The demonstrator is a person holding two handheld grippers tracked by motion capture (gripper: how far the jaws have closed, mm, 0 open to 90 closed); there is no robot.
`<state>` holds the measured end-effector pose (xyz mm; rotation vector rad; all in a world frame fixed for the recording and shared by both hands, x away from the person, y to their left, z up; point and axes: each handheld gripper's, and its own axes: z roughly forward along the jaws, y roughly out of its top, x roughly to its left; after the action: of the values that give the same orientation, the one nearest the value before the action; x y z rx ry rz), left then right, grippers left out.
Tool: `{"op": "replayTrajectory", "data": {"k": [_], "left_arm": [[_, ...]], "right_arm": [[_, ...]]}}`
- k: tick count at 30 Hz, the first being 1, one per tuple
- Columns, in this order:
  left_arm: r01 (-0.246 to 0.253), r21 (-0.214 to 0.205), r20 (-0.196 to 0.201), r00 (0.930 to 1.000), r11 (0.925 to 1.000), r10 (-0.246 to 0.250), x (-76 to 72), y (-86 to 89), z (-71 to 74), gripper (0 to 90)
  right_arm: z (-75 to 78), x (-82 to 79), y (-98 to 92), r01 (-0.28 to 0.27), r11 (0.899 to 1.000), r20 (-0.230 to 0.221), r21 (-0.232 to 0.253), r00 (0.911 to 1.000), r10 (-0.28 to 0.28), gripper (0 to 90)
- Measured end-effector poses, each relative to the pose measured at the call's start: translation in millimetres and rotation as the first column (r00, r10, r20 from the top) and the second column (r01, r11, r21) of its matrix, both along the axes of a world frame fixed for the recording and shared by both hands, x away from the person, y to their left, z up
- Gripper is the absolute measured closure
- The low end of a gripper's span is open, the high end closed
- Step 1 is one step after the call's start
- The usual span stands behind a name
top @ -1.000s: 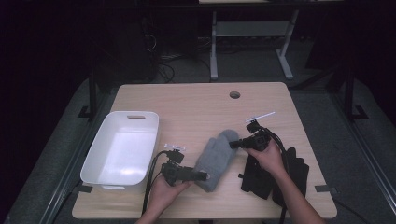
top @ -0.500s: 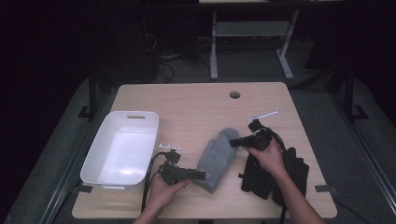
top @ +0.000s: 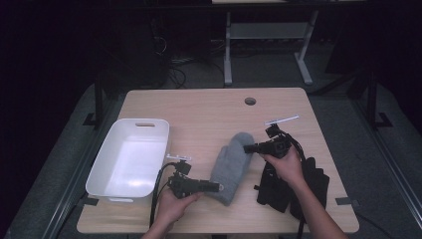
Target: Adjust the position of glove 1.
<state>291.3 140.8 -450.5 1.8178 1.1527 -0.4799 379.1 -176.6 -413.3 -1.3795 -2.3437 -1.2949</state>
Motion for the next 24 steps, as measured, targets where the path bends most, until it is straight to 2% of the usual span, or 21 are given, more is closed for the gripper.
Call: {"op": "replayTrajectory", "data": {"k": [7,18,24], "left_arm": [[0.002,0.0,0.027,0.9996,1.0,-0.002,-1.9,-0.7,8.9,50.0],[-0.001,-0.004,0.045,0.999,1.0,0.001,-4.7,0.4,15.6,49.9],[-0.004,-0.013,0.067,0.9977,0.9999,0.004,-8.3,3.2,23.5,50.0]], "right_arm": [[10.3,-2.1,-0.9,0.006,1.0,0.022,0.025,0.9997,-0.007,78.3],[18.5,-2.6,-1.6,0.008,0.998,0.02,0.068,0.9998,-0.01,78.5],[32.9,-3.4,4.0,0.002,0.996,0.036,0.088,0.9993,-0.005,78.6]]}}
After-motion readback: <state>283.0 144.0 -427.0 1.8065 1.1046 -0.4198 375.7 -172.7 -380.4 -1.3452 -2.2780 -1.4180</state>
